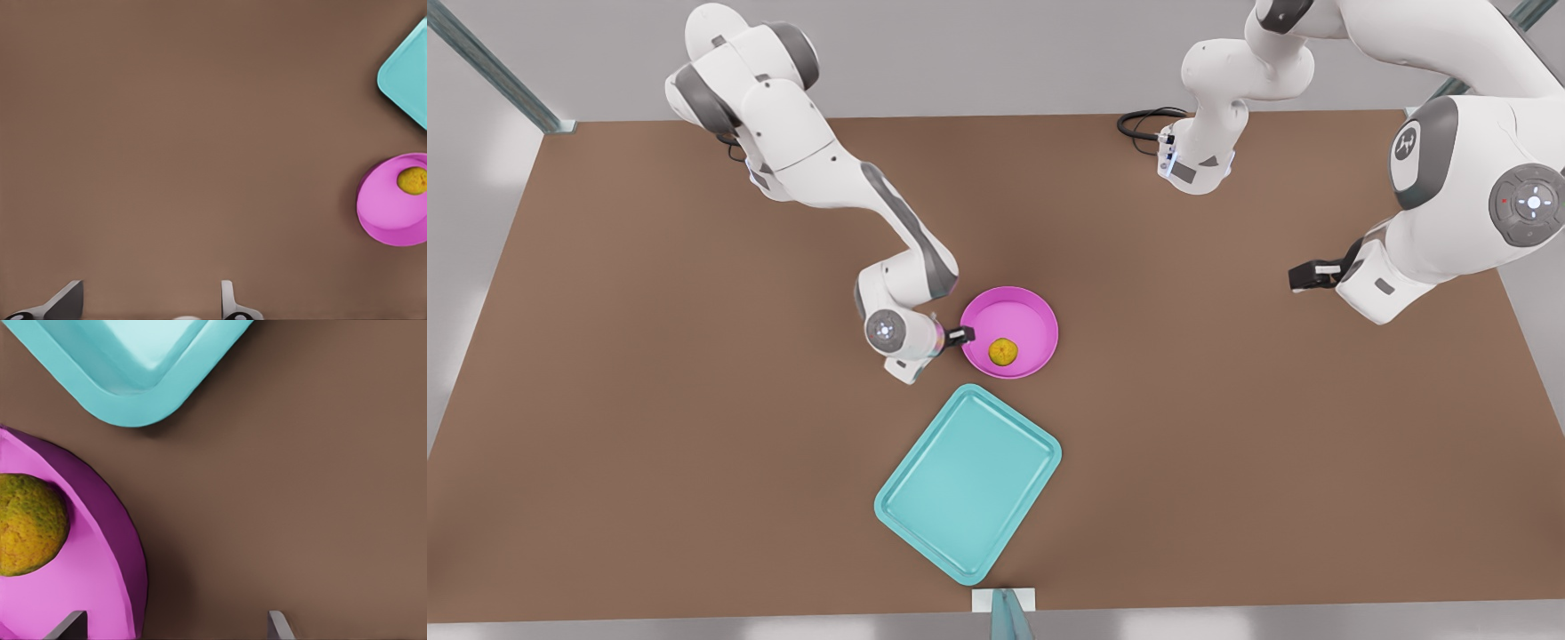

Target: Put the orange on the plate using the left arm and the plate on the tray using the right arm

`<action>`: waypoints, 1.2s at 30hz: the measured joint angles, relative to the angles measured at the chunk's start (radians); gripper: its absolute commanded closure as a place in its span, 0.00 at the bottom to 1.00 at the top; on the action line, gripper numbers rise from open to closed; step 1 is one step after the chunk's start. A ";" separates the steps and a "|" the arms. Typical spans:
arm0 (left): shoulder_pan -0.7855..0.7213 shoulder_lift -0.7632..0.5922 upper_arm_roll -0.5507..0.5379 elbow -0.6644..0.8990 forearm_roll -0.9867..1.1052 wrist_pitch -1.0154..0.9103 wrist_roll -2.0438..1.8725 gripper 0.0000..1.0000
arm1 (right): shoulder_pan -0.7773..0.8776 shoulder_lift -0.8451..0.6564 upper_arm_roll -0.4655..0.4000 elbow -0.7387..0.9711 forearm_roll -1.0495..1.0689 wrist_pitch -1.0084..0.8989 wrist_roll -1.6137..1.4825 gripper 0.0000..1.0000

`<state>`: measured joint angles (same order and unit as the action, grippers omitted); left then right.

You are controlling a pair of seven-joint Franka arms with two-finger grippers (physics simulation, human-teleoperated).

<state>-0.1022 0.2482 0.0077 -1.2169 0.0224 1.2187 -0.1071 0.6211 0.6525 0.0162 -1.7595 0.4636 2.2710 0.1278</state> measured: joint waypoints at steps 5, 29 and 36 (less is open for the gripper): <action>-0.001 0.000 0.000 0.000 -0.001 -0.003 0.022 0.00 | -0.001 0.008 0.018 0.006 0.010 0.004 -0.010 0.21; -0.001 0.000 -0.002 0.000 -0.004 -0.006 0.070 0.00 | -0.021 0.046 0.072 0.065 0.024 -0.039 -0.048 0.79; -0.001 0.000 -0.002 0.000 -0.004 -0.006 0.076 0.00 | -0.052 0.017 0.074 0.113 0.023 -0.070 -0.055 0.79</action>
<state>-0.1028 0.2482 0.0062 -1.2169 0.0180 1.2126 -0.0313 0.5688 0.6694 0.0905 -1.6469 0.4869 2.2008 0.0731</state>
